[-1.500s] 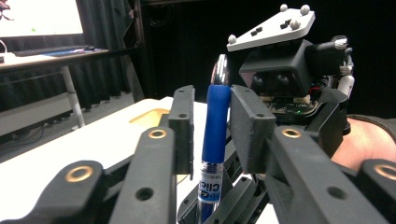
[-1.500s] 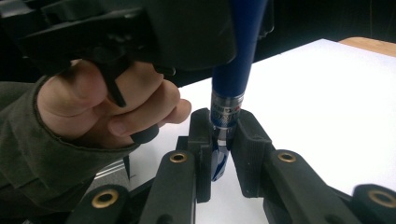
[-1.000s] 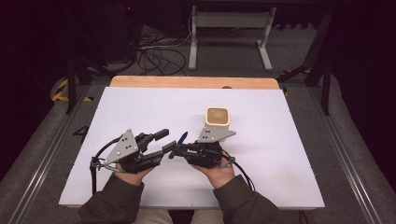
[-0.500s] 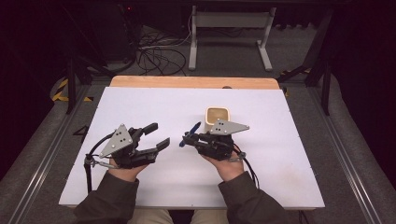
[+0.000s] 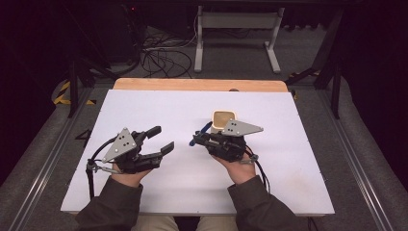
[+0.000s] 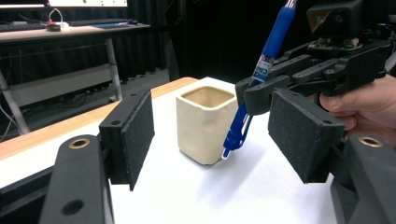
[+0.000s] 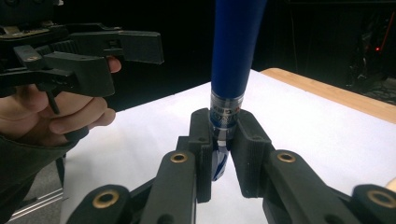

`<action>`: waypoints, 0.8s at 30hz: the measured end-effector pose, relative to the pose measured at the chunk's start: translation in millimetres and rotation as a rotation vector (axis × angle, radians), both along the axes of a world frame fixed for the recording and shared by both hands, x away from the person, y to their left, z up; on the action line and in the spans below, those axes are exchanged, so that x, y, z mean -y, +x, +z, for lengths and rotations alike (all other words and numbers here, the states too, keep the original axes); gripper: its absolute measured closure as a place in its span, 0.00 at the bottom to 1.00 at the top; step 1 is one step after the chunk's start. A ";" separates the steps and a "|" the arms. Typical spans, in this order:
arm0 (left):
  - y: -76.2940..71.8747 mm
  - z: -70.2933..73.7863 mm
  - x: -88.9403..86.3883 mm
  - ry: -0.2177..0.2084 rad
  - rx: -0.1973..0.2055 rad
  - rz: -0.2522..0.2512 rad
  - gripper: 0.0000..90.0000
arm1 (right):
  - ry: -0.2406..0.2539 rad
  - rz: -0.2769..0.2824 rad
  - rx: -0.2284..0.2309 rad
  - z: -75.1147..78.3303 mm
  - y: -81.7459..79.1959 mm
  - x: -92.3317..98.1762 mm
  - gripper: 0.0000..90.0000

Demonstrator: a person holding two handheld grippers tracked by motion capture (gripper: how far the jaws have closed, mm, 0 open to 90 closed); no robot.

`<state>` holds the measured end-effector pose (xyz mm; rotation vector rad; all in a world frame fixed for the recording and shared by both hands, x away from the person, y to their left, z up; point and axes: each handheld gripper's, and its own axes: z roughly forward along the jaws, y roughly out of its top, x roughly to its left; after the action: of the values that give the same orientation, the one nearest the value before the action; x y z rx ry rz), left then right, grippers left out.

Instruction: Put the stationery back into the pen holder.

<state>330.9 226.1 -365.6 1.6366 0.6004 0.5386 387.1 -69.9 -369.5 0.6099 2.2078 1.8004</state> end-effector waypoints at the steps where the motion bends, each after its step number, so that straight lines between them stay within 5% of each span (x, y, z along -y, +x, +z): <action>1: 0.2 -0.2 -0.1 -0.001 0.000 0.001 0.36 | 0.000 -0.004 0.002 0.3 0.5 0.7 0.88; 24: 5.3 -2.5 -3.7 0.023 -0.040 0.019 0.33 | 0.027 -0.095 0.065 7.0 14.0 18.1 0.88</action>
<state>336.2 229.7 -368.1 1.6680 0.6419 0.5287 401.1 -88.0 -362.5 0.6409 2.0798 1.7800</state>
